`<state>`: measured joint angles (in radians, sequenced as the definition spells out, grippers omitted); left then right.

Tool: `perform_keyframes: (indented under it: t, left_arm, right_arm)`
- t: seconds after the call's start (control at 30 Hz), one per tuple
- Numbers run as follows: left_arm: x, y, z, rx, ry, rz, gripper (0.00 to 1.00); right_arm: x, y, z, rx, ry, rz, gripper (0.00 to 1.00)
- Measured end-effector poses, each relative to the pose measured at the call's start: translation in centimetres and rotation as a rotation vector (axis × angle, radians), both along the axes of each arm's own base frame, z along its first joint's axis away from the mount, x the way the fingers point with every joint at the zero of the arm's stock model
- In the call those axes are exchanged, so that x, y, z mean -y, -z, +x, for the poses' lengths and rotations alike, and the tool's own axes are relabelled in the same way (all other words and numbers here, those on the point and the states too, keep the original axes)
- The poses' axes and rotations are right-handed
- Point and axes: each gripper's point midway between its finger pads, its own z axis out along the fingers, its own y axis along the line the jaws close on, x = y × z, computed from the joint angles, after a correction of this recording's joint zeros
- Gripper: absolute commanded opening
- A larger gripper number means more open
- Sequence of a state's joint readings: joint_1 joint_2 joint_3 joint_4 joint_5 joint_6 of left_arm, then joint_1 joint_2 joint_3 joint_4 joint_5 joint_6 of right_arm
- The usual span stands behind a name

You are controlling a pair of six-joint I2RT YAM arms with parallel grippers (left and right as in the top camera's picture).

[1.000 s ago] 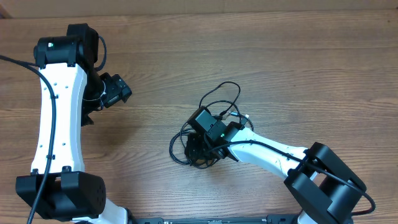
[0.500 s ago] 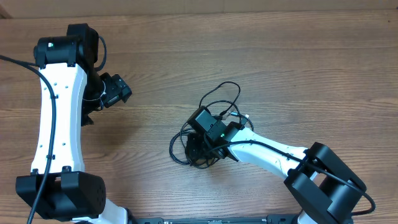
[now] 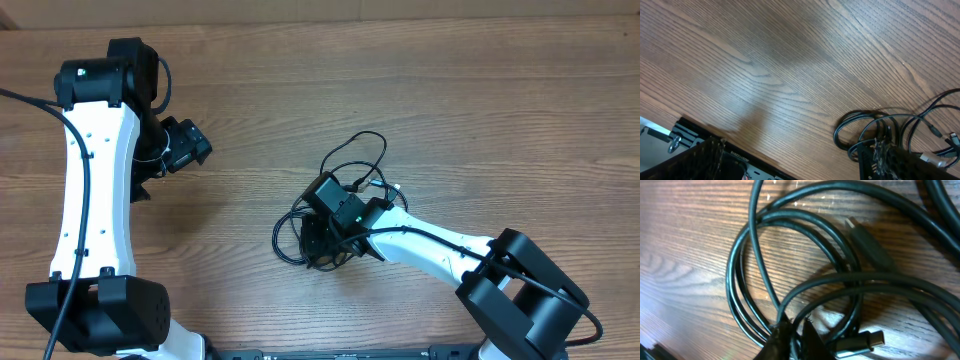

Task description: Untangle cables

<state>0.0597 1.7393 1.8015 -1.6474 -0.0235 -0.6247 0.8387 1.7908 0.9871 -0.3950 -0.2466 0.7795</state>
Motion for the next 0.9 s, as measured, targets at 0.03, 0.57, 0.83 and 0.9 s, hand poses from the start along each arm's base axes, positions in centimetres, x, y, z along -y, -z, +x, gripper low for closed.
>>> perform_keyframes:
  t: [0.03, 0.57, 0.83, 0.9]
  left_arm:
    - [0.0, 0.0, 0.0, 0.002, 0.000, 0.000, 1.00]
    - [5.3, -0.7, 1.2, 0.099, 0.355, -0.299, 0.97]
    - [12.4, -2.9, 0.2, 0.204, 0.690, -0.594, 0.96]
    - [13.8, -3.1, -0.3, 0.203, 0.741, -0.622, 0.94]
  right_arm:
    - [-0.1, 0.0, 0.1, 0.001, 0.003, 0.003, 0.04]
    - [-1.6, -6.0, 1.2, 0.040, -0.052, 0.158, 0.04]
    - [-0.5, -22.1, 1.7, 0.300, -0.061, 0.418, 0.04]
    - [0.4, -24.8, 0.9, 0.353, -0.064, 0.463, 0.04]
